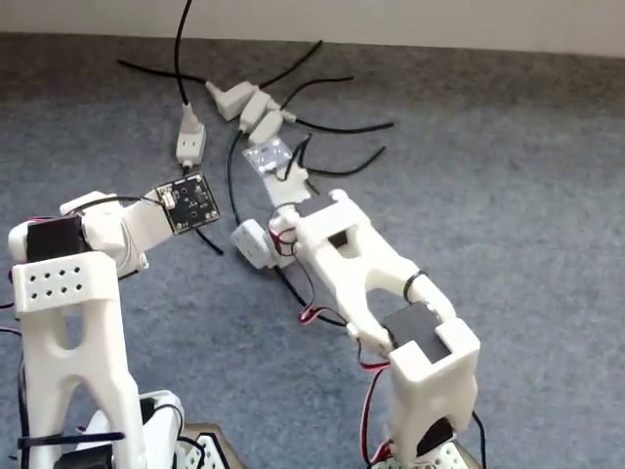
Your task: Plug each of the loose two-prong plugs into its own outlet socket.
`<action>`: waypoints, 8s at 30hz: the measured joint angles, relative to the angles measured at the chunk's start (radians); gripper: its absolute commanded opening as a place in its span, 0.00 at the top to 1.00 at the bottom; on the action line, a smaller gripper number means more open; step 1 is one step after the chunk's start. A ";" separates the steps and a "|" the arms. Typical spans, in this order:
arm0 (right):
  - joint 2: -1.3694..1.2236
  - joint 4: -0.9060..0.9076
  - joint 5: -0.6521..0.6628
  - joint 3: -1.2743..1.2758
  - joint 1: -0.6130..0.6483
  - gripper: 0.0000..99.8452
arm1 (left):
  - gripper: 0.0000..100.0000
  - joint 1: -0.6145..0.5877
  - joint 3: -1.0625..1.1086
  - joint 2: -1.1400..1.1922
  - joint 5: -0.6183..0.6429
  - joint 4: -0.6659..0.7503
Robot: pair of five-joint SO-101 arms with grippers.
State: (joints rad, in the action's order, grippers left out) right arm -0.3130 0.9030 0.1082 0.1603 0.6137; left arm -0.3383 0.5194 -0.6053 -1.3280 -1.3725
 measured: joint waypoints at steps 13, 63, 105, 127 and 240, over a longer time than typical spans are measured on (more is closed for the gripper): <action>-0.002 0.497 0.167 -0.183 -0.172 0.93 | 0.99 0.000 0.003 0.000 -0.003 0.000; -0.321 0.319 -0.230 -0.658 0.038 0.99 | 0.99 0.000 0.008 0.000 -0.003 0.000; -0.485 0.821 -0.669 -1.616 -0.138 0.58 | 0.99 0.367 0.017 -0.241 0.427 0.207; -0.305 0.822 -0.425 -1.809 -0.431 0.98 | 0.99 0.620 1.086 -1.040 1.175 1.481; 0.054 0.822 -0.118 -1.599 -0.229 0.99 | 0.99 0.566 -0.801 0.698 2.460 -0.180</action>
State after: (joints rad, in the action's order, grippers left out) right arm -0.2593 1.7254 -0.0100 -1.4385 0.3851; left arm 0.2279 -0.2816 0.0928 1.1316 -1.5520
